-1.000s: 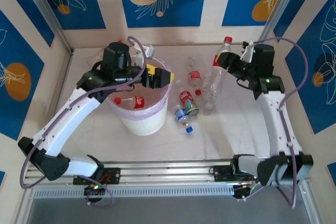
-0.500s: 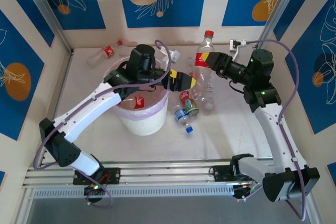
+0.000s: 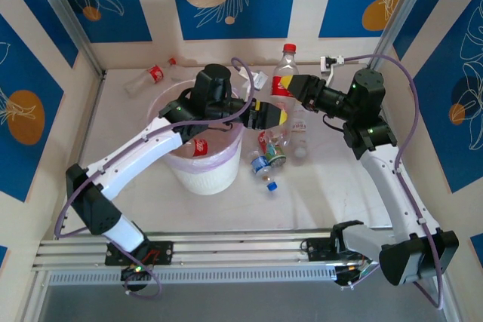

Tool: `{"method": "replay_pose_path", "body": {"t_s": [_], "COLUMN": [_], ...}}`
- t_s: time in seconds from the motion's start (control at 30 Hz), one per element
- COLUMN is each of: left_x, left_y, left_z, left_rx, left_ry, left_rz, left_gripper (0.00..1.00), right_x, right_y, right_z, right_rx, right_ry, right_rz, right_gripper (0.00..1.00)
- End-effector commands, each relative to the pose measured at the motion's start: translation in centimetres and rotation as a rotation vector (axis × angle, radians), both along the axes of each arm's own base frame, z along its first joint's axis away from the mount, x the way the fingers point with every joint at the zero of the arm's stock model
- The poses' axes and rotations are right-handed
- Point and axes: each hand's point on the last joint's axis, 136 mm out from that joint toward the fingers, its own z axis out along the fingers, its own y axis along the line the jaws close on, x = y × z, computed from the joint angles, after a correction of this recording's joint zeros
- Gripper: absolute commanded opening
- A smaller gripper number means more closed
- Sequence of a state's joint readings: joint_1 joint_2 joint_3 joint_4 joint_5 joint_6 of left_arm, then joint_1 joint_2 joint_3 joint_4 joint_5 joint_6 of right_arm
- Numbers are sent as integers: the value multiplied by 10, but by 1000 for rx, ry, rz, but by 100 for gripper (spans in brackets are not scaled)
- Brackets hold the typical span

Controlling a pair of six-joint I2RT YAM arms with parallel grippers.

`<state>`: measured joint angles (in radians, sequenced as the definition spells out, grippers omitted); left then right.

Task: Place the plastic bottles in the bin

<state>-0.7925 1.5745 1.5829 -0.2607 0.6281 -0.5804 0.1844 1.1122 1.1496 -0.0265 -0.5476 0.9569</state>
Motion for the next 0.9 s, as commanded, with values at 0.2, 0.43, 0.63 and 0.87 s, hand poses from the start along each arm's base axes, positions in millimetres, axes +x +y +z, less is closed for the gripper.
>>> {"method": "replay_pose_path", "body": {"t_s": [0.2,0.43,0.63,0.87], "left_x": [1,4,10,23], "left_y": [-8,-11,-4,36], "left_z": [22,25,40,72], "left_rx": [-46,-46,-42,-14], "left_ry": [-61,-73,-127,-221], "left_rz": [-25,-19,6,100], "left_gripper": [59,53,53,51], "right_x": [-7,-8,-4,-2], "right_y": [6,2,-15,-65], "right_z": [11,17,20,24], "right_rx": [19,25,4,-11], "right_ry": [-26,-40,-39,-39], "right_rz": [59,61,28,-119], "right_gripper": [64,79,94,95]}}
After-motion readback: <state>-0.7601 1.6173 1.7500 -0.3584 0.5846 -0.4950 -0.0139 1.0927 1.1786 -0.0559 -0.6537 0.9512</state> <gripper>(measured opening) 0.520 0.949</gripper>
